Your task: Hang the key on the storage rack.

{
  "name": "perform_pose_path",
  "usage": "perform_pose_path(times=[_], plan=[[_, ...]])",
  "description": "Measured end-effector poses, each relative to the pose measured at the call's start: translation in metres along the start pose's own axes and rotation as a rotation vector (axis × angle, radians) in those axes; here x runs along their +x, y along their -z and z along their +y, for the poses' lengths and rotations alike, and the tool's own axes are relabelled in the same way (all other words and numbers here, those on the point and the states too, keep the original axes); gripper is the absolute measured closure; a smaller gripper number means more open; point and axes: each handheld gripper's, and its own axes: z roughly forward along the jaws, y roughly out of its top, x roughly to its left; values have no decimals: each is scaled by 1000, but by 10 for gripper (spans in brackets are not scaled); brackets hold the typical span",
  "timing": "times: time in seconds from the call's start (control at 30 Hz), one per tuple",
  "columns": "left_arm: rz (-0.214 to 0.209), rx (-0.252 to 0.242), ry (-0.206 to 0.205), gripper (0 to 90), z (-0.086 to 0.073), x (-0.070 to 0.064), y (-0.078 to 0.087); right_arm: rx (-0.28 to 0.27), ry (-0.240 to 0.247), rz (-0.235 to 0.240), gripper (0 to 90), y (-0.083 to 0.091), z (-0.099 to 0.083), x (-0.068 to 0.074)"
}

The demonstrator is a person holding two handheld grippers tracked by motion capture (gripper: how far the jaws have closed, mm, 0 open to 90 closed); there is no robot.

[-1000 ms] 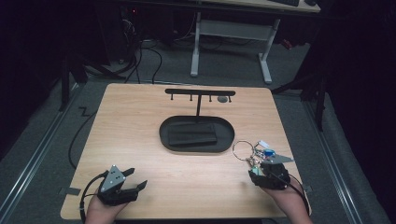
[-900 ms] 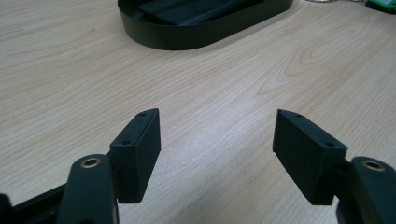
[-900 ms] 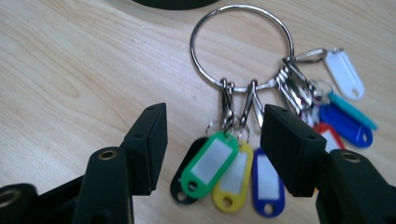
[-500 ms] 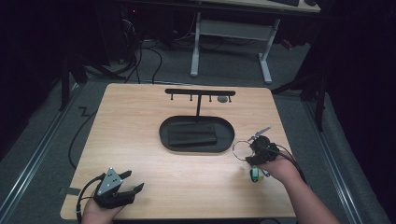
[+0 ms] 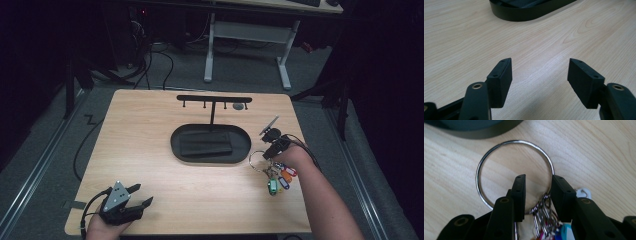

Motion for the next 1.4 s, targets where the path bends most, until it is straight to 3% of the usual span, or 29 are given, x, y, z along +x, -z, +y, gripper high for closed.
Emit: perform_pose_path(times=[0.03,0.3,0.33,0.5,0.57,0.67,0.83,0.97,1.17,1.3,1.4], plan=[[-4,-1,1,370,0,0,0,9,18,1,670,-2,2,-2],[-10,13,-17,370,-1,-1,-2,50,11,29,686,-18,8,-11],[-9,15,-19,370,-1,-1,-2,52,-9,46,690,-18,9,-13],[-9,11,-15,370,-1,-1,-1,87,-16,76,712,-18,11,-16],[-8,9,-15,371,-1,-1,-1,98,-17,81,763,-18,11,-15],[-10,10,-17,370,-2,-2,0,106,-5,82,839,-18,10,-15],[-10,12,-17,370,-2,-2,0,117,25,78,865,-17,11,-11],[-11,19,-18,370,-2,-2,0,122,77,45,869,-17,12,-6],[-13,23,-22,370,-2,-2,-1,111,120,17,872,-3,12,2],[-16,21,-20,371,-2,-3,-1,93,114,16,872,21,10,7],[-17,19,-19,370,-2,-3,0,83,123,14,873,27,9,8]])
